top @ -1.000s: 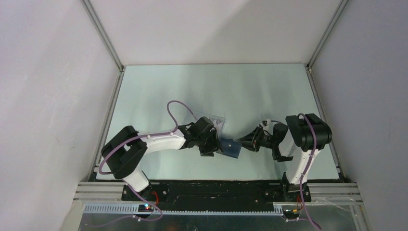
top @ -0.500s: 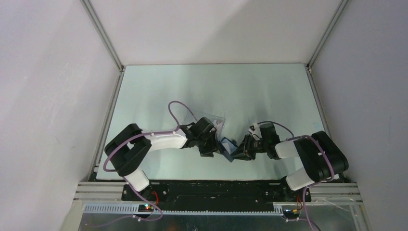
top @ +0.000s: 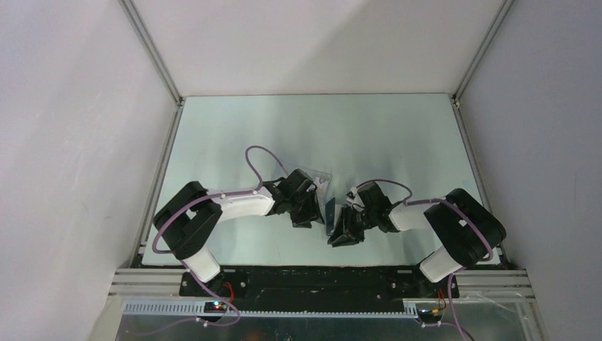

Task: Put the credit cards into the card holder
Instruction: Close the card holder at the center of the board.

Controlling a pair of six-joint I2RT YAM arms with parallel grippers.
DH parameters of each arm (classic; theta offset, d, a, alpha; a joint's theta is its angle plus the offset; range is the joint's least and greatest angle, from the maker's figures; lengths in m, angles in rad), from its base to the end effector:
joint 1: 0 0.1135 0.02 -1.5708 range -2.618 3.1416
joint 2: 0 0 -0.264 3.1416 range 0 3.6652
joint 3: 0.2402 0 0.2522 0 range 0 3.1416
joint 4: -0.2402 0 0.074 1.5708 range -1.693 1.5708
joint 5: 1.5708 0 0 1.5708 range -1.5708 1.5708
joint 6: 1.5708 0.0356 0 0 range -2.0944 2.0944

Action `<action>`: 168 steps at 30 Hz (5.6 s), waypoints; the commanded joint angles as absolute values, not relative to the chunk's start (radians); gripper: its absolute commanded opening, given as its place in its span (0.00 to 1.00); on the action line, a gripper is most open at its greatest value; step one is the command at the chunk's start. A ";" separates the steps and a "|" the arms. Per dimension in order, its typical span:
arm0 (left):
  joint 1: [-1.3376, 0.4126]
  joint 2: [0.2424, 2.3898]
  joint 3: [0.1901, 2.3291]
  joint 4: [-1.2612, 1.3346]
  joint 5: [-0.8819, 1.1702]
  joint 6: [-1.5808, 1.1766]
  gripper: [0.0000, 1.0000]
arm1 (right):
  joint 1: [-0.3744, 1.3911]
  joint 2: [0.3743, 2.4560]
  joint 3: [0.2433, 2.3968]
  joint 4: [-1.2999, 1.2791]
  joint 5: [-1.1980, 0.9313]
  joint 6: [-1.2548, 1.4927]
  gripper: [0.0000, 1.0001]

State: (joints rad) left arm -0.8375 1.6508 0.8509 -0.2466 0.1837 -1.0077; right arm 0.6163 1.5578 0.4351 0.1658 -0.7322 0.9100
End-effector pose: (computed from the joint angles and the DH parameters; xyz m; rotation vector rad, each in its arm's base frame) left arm 0.2022 -0.2342 0.1484 -0.1731 2.8635 -0.7729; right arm 0.1777 0.1551 0.1006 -0.0716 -2.7600 -1.3598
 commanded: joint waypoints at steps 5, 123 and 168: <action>-0.828 1.637 0.910 -0.304 0.155 -0.948 0.54 | 0.485 1.350 0.585 -0.286 -0.599 0.699 0.33; -0.883 2.000 1.132 -0.507 0.162 -0.937 0.22 | 0.351 1.346 0.757 -0.617 -0.721 0.387 0.58; -0.950 1.775 1.063 -0.064 0.381 -0.948 0.57 | 0.317 1.832 0.909 -0.436 -0.660 0.372 0.15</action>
